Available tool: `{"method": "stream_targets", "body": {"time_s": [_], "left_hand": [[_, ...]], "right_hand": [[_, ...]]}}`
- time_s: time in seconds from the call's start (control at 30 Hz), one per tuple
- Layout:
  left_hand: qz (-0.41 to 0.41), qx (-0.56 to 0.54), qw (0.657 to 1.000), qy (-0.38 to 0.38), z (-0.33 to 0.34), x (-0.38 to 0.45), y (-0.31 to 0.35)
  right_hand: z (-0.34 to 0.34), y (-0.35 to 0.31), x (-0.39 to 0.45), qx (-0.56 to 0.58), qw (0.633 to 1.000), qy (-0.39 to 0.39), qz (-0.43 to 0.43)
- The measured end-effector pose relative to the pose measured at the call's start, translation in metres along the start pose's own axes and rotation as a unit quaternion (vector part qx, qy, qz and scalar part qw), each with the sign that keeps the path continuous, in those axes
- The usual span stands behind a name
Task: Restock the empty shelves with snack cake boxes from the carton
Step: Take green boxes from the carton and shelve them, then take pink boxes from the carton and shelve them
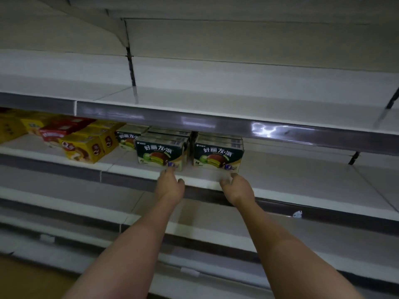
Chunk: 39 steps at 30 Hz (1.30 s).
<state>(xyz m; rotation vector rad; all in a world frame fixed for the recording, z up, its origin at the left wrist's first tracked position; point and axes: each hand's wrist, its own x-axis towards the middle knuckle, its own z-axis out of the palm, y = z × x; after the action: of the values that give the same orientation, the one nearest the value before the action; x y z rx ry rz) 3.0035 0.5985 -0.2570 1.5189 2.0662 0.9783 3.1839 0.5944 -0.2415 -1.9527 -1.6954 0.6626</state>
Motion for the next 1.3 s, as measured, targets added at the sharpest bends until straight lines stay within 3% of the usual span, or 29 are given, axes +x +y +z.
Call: {"method": "stream_targets", "body": {"time_s": [0.2,0.6,1.0,1.17,1.3], "left_hand": [[-0.102,0.029,0.994,0.029,-0.049,-0.062,-0.069],[-0.271,0.042,0.953,0.127,-0.161,-0.186,-0.227],[-0.443,0.011,0.866,0.231,-0.289,-0.372,-0.370],[-0.513,-0.011,0.814,0.273,-0.330,-0.436,-0.414],[-0.540,-0.025,0.791,0.287,-0.346,-0.474,-0.445]], "right_hand": [[0.033,-0.026,-0.042,-0.031,0.991,-0.071,-0.106],[0.153,-0.086,-0.158,-0.062,0.953,-0.217,-0.204],[0.279,-0.188,-0.346,-0.120,0.865,-0.359,-0.331],[0.330,-0.225,-0.417,-0.143,0.827,-0.410,-0.358],[0.367,-0.247,-0.456,-0.159,0.799,-0.450,-0.366]]}}
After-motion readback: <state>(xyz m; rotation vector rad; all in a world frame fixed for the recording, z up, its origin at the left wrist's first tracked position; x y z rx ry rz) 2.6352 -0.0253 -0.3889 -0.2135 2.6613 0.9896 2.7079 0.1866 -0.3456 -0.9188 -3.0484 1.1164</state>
